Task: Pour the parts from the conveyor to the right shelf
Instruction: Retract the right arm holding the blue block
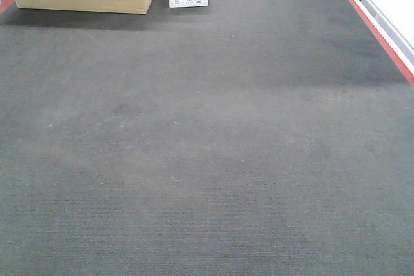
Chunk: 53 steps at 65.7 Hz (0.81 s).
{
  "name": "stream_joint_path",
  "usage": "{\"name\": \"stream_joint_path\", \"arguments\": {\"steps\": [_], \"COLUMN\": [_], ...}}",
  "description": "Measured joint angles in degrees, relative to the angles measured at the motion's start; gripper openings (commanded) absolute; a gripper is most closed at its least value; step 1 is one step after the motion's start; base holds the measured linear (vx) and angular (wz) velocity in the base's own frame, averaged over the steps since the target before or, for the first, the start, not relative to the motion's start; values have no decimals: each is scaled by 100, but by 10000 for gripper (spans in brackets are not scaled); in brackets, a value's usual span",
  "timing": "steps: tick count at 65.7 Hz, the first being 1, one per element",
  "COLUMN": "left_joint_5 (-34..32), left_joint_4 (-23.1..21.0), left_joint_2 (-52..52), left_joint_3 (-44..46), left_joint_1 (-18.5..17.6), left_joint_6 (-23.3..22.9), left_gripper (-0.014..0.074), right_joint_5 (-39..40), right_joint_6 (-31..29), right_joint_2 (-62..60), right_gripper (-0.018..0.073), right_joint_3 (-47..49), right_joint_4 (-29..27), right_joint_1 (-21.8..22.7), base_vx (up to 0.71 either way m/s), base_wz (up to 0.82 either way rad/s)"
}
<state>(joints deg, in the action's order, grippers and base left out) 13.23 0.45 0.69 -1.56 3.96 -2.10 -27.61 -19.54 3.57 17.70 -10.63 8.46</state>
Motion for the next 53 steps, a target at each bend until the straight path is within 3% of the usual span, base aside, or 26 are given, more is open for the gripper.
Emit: {"name": "stream_joint_path", "arguments": {"steps": [53], "left_joint_5": [0], "left_joint_4": [0], "left_joint_2": [0], "left_joint_3": [0], "left_joint_1": [0], "left_joint_6": [0], "left_gripper": [-6], "right_joint_5": [-46], "right_joint_6": [0], "right_joint_2": [0], "right_gripper": [-5], "right_joint_3": [0], "right_joint_4": [24], "right_joint_1": [0], "base_vx": [0], "base_wz": [0]}}
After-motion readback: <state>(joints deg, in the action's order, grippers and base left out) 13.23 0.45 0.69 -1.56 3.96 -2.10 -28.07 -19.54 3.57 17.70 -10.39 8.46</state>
